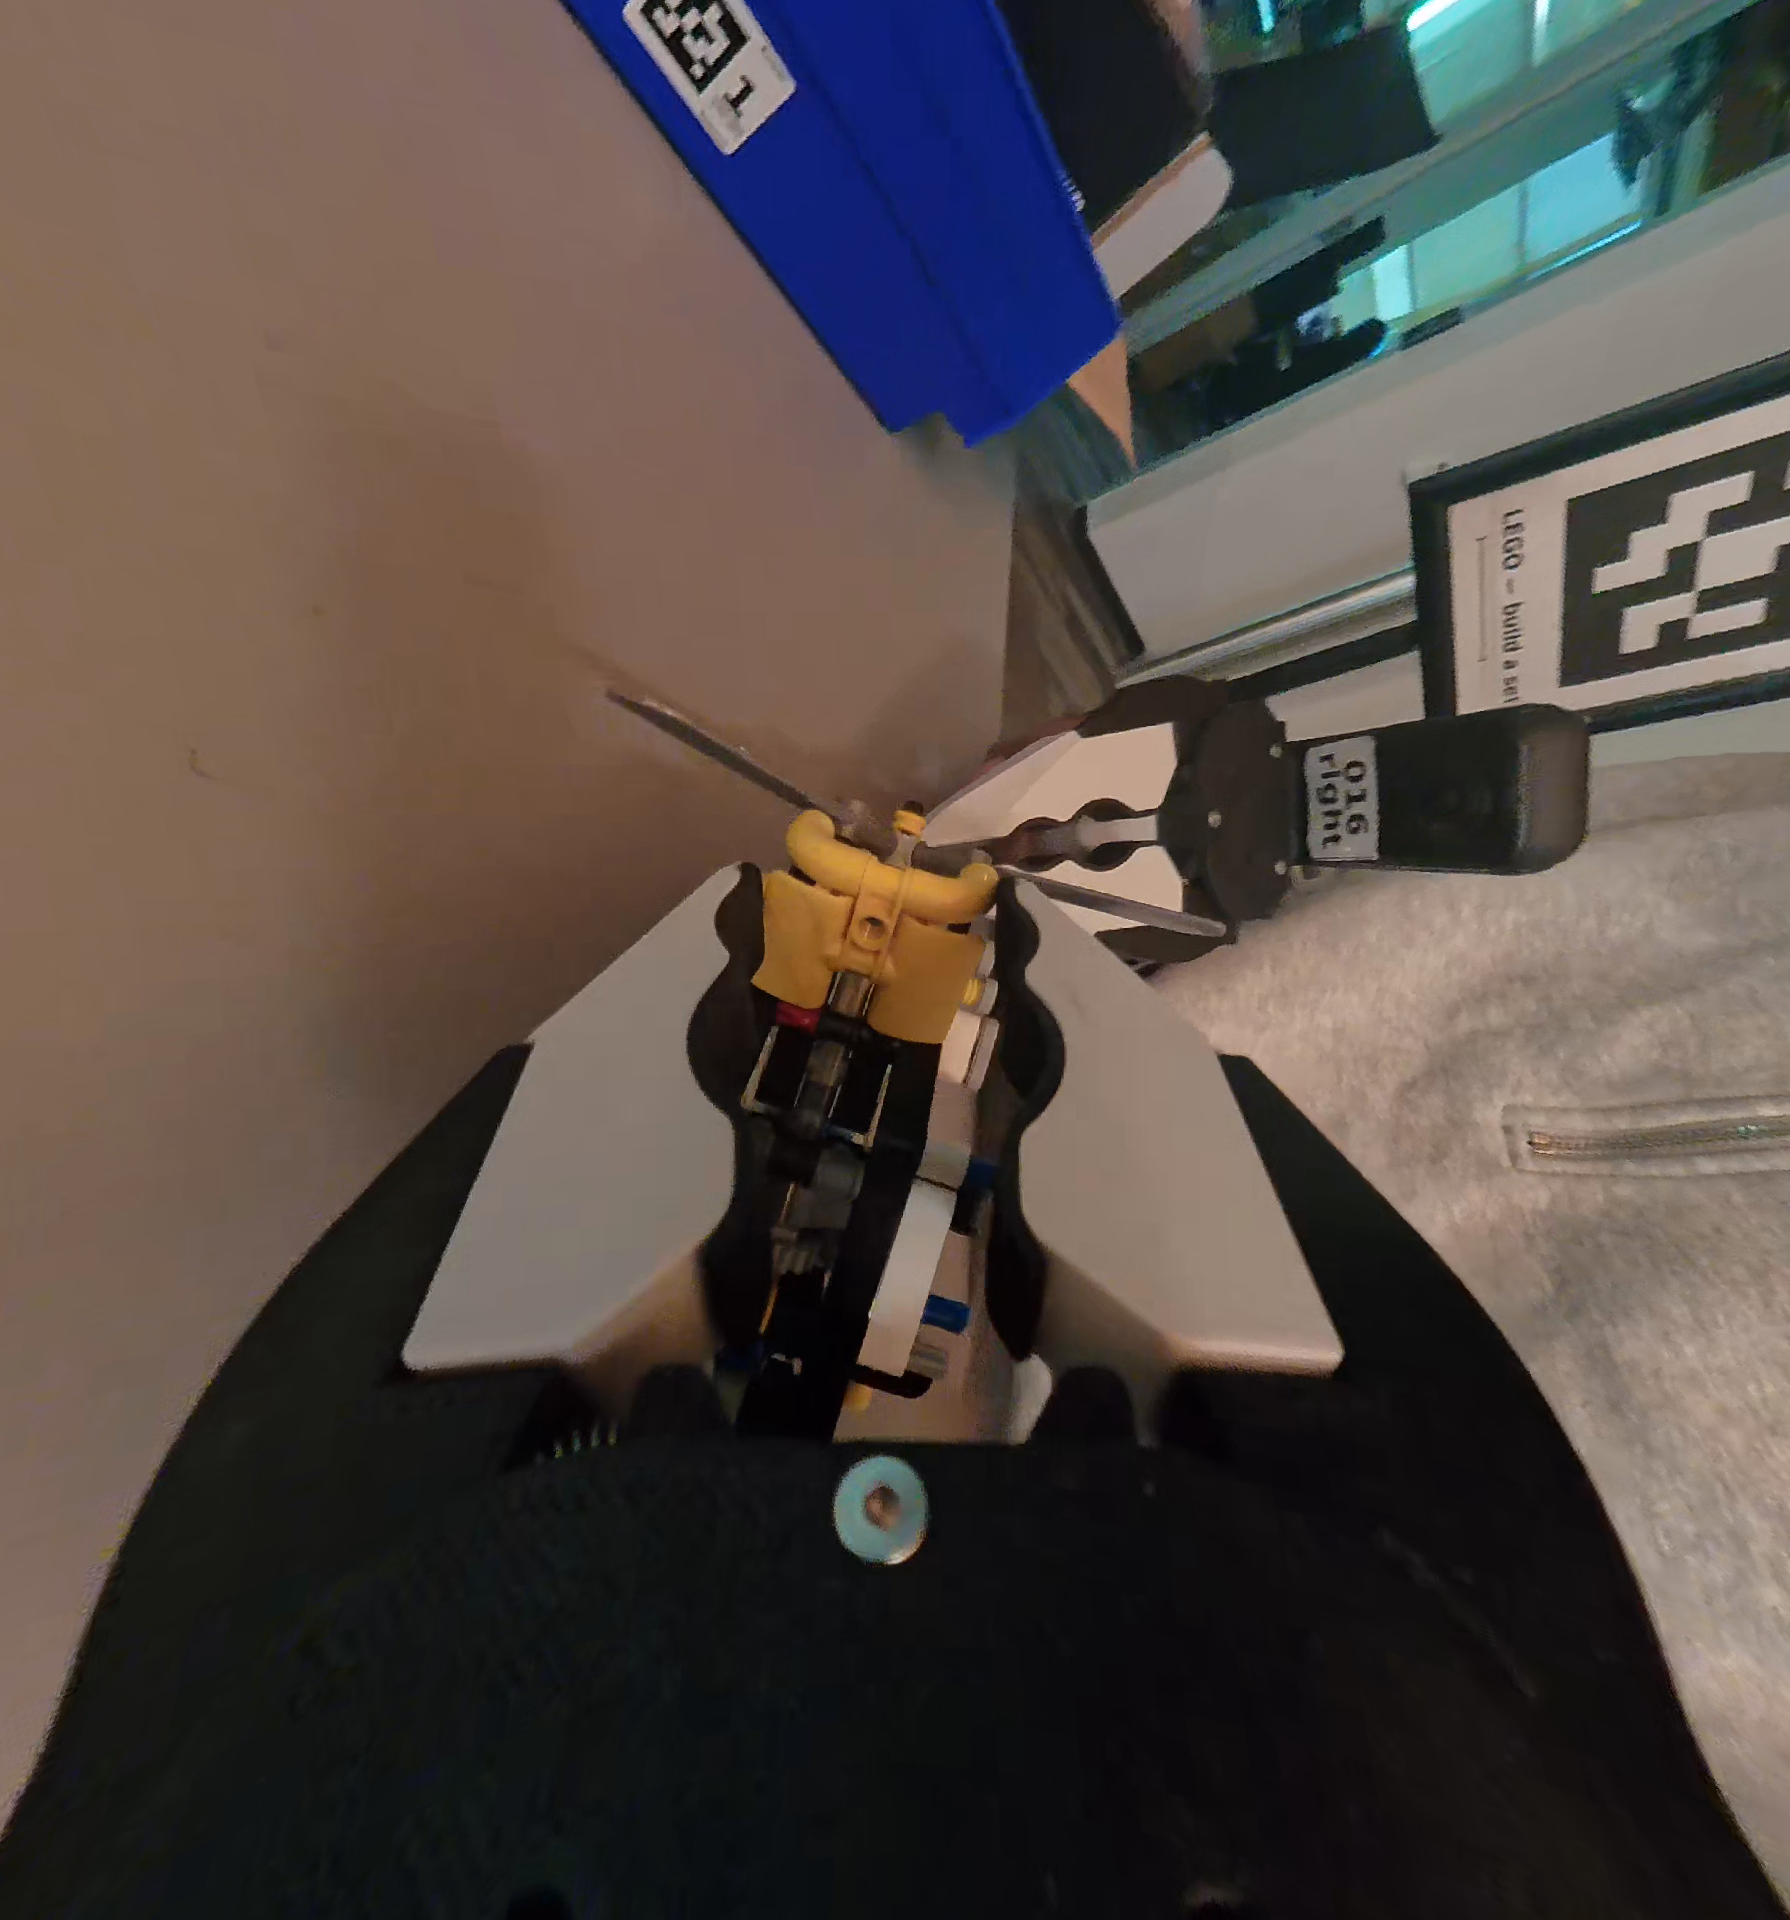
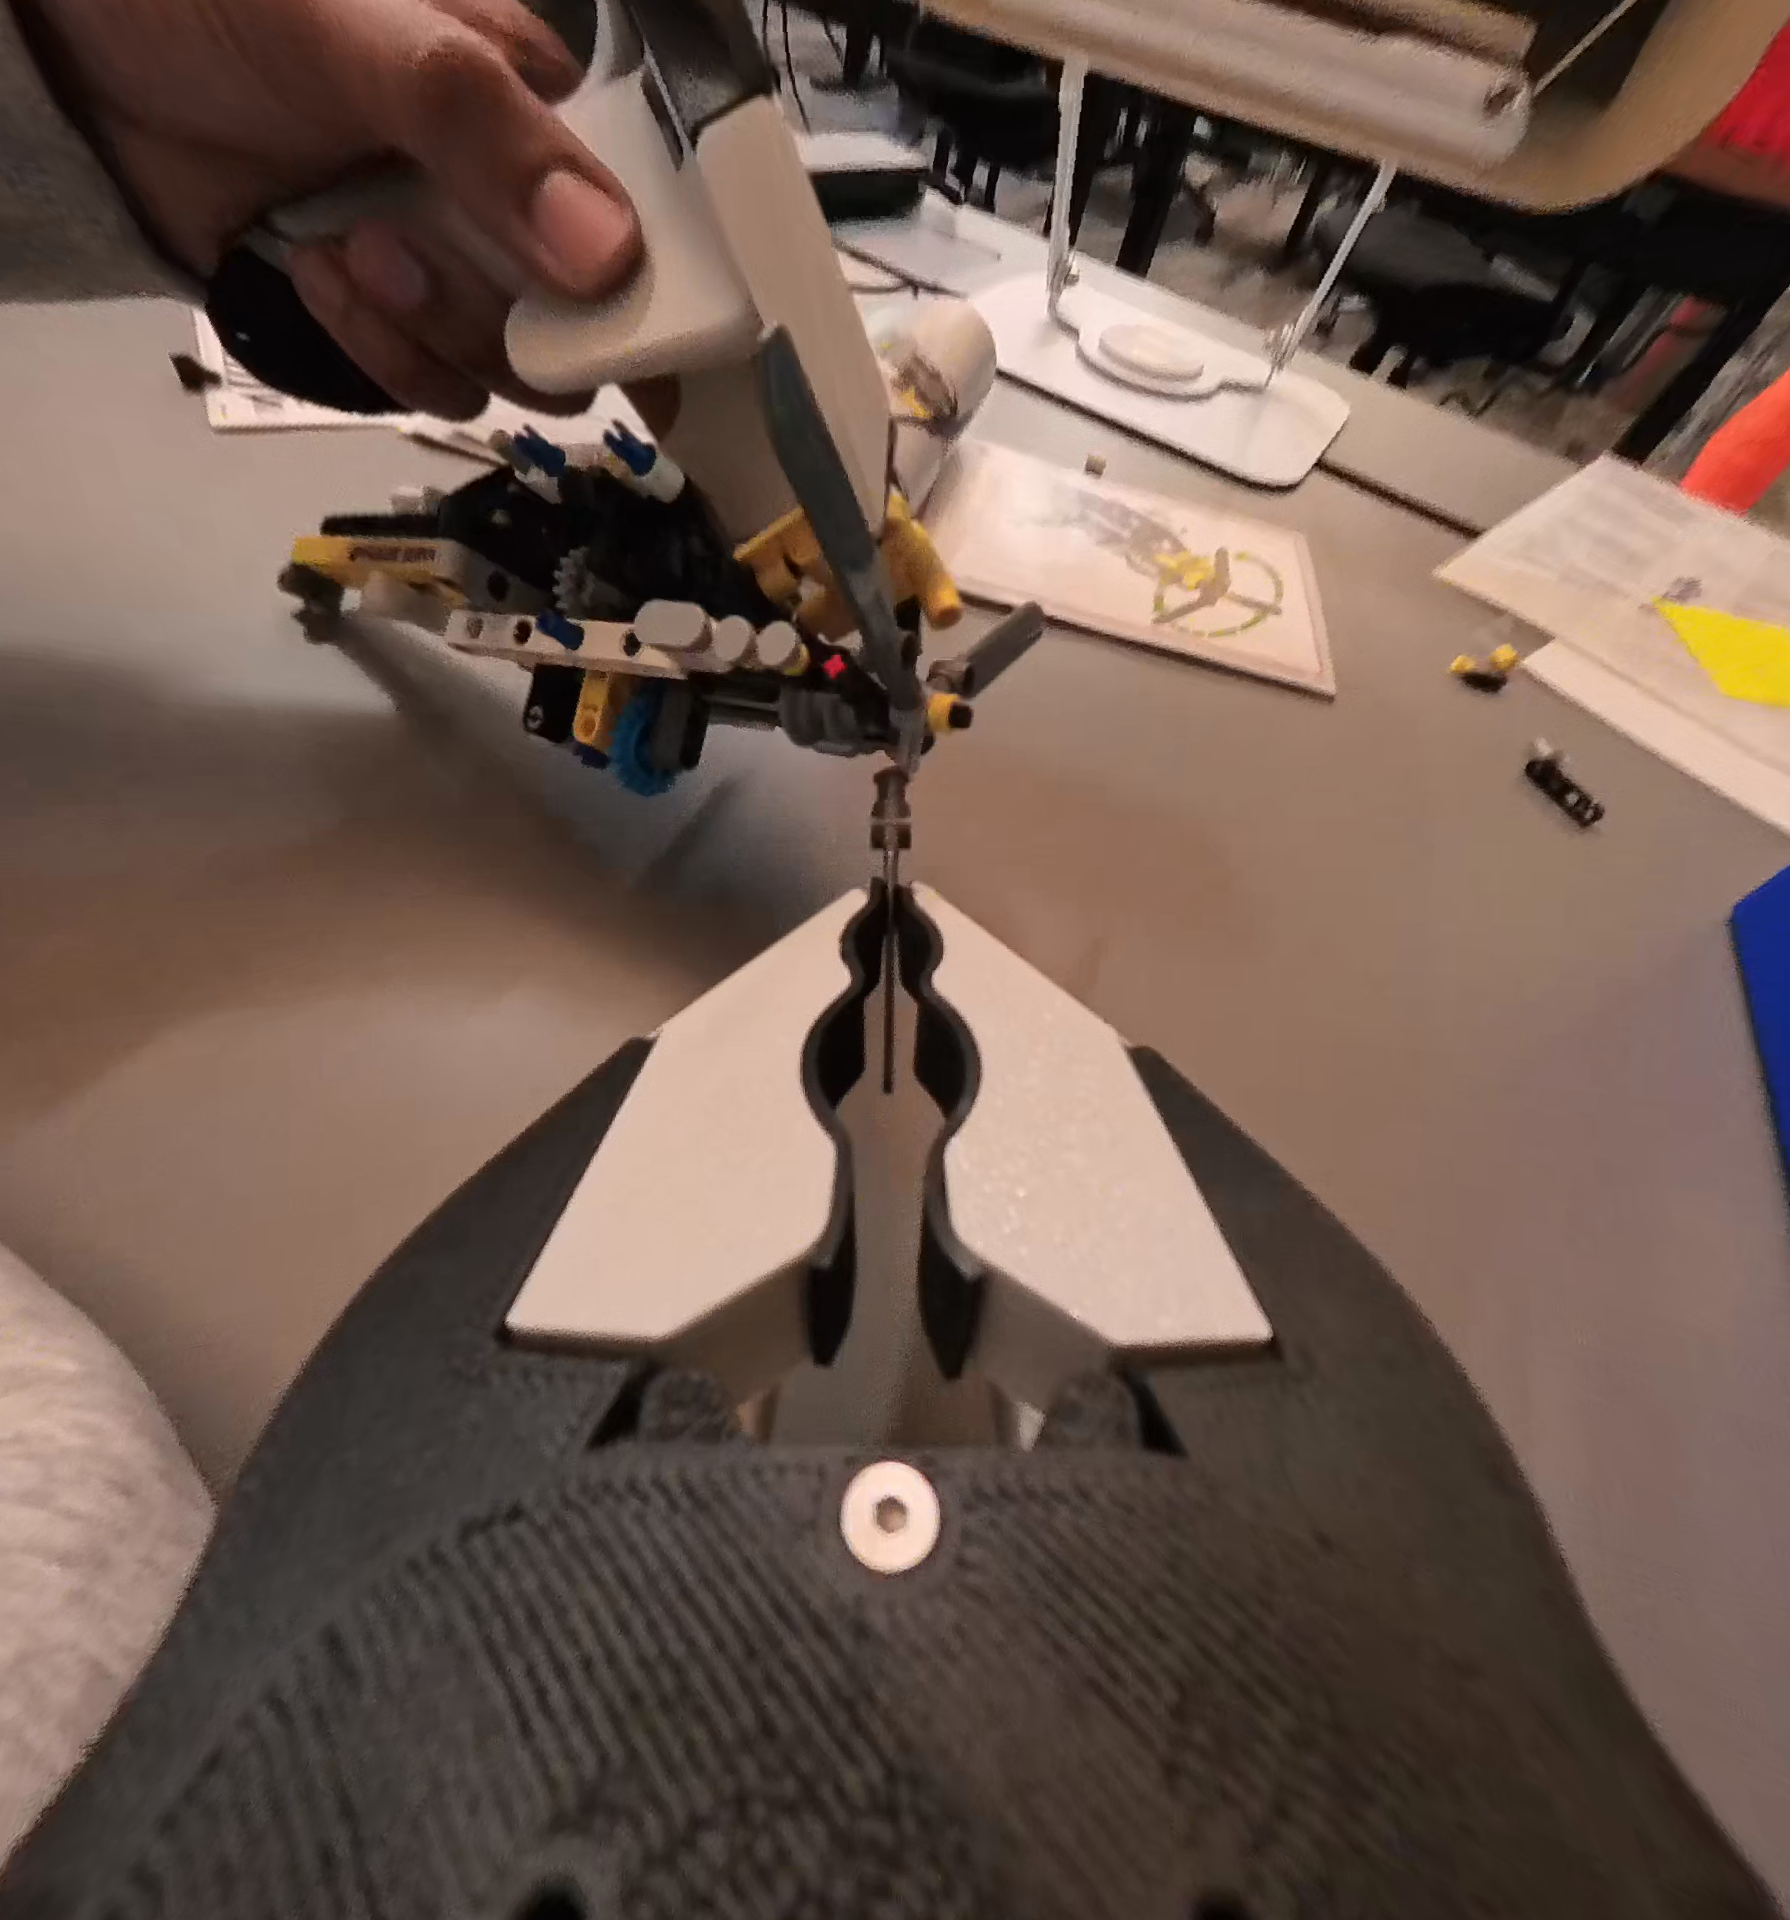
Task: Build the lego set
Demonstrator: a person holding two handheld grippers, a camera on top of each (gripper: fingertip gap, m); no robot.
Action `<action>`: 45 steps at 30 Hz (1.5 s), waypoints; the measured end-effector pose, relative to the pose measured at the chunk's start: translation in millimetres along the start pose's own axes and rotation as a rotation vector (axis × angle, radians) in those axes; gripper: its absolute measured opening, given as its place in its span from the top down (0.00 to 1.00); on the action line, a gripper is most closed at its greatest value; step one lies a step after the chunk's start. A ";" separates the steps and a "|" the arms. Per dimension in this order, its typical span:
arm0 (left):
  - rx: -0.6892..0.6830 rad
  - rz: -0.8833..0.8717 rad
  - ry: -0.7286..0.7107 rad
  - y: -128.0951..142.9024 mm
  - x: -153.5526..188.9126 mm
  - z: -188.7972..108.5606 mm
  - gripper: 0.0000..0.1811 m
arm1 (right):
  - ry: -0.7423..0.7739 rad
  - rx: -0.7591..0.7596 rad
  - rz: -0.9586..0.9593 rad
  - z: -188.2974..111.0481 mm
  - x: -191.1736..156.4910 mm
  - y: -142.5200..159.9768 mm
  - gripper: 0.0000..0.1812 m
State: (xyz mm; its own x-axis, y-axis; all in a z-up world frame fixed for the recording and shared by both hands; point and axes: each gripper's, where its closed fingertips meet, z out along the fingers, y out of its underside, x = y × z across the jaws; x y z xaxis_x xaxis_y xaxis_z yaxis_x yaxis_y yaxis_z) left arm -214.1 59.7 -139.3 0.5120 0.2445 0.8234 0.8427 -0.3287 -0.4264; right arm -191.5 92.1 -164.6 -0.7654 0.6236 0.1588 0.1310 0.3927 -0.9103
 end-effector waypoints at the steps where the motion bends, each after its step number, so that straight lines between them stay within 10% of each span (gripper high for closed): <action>1: 0.017 -0.002 0.019 -1.4 3.3 -2.3 0.77 | 0.002 0.029 -0.016 -1.4 -0.3 -4.4 1.00; 26: 0.134 0.044 0.083 -4.7 23.6 -14.5 0.77 | 0.105 0.201 -0.131 -14.5 0.8 -35.6 1.00; 45: 0.056 0.186 -0.166 9.0 16.2 12.2 0.77 | -0.003 -0.039 -0.018 -6.4 -7.0 -1.3 1.00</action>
State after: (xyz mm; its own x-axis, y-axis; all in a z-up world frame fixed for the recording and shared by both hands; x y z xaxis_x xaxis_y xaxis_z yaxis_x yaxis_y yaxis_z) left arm -196.2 71.8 -134.4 0.6756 0.3324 0.6581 0.7369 -0.3323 -0.5886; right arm -182.3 91.6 -162.1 -0.7697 0.6143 0.1739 0.1417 0.4300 -0.8916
